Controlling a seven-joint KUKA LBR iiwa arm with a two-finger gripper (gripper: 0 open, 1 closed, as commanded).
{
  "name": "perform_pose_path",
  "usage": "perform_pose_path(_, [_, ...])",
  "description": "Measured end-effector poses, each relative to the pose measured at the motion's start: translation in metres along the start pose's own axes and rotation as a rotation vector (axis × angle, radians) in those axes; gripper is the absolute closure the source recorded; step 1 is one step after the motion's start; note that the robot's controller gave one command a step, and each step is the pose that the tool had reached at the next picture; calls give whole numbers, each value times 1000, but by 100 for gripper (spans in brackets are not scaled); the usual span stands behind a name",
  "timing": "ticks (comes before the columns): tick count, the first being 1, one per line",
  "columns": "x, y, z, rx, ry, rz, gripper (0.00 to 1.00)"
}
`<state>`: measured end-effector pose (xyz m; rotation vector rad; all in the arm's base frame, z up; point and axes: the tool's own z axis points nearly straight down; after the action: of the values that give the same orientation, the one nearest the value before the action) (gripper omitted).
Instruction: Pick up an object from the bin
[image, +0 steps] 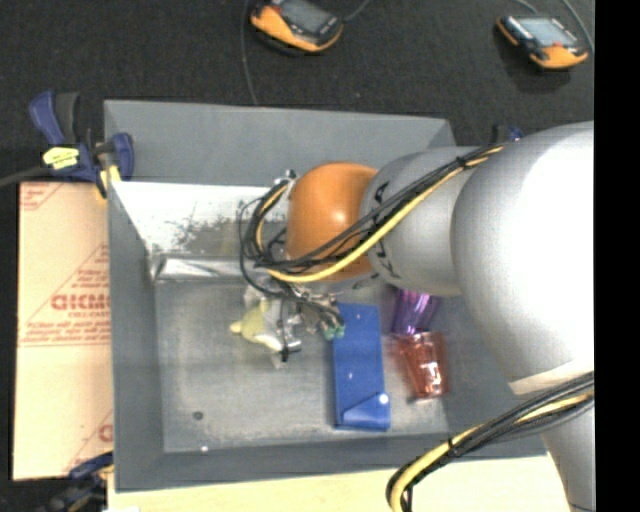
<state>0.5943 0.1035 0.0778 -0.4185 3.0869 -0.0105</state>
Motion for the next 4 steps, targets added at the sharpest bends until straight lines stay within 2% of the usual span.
perform_pose_path(1, [-17,8,-10,1,0,364,100])
perform_pose_path(2, [-17,8,-10,1,0,363,100])
perform_pose_path(3, [-27,6,-13,1,-5,361,100])
perform_pose_path(4, [-22,17,-14,2,-4,361,100])
